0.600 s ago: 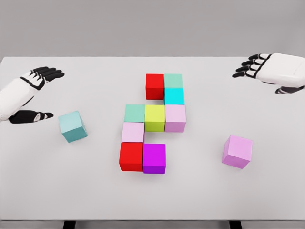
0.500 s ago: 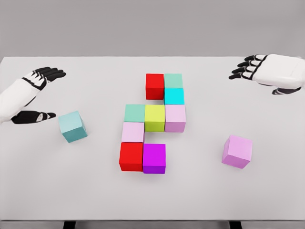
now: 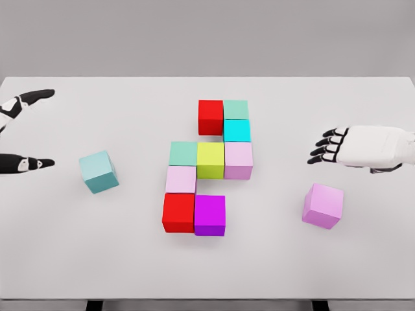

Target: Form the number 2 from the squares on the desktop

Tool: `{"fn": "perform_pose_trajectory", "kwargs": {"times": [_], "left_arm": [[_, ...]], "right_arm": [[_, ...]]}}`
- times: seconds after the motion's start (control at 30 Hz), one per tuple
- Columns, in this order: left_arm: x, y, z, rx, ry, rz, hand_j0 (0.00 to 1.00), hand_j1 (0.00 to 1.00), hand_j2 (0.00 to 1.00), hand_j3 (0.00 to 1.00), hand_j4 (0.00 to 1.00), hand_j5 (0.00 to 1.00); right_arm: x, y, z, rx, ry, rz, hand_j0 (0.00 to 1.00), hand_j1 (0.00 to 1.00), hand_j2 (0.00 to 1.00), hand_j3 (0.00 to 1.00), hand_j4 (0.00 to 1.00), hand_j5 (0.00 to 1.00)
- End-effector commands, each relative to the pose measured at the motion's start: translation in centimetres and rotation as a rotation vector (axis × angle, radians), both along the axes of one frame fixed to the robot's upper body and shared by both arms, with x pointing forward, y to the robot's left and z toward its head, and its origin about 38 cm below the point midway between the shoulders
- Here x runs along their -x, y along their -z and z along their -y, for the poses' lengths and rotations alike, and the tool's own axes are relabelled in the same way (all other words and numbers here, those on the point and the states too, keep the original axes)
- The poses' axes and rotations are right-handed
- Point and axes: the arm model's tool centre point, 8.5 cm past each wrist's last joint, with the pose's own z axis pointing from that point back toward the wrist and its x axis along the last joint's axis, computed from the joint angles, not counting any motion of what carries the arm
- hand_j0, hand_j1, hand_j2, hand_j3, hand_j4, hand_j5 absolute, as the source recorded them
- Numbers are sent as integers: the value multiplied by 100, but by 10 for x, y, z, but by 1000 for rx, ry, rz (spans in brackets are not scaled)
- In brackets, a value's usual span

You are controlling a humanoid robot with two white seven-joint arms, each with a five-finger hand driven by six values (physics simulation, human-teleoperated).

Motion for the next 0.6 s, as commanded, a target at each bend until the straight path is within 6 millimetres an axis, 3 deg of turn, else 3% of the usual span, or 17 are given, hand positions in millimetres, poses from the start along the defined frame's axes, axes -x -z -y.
{"fn": "perform_pose_trajectory", "kwargs": {"times": [0.0,0.1,0.33,0.57], "left_arm": [[1,-7,3,38,41,-48,99,99,99,99,99,99],[4,10,15,107,73,-116,99,99,99,99,99,99],[-1,72,29,176,-87,-389,99,99,99,99,99,99],[0,88,33,196,-128,-449,99,99,99,99,99,99]], "right_arm": [[3,11,-3,3,-9,-33,100,100,100,100,100,100],[8,34,-20,-11,-48,-92,100,100,100,100,100,100],[13,45,-21,-3,-55,-124,100,100,100,100,100,100],[17,53,-21,9,-60,-148,100,100,100,100,100,100]]}}
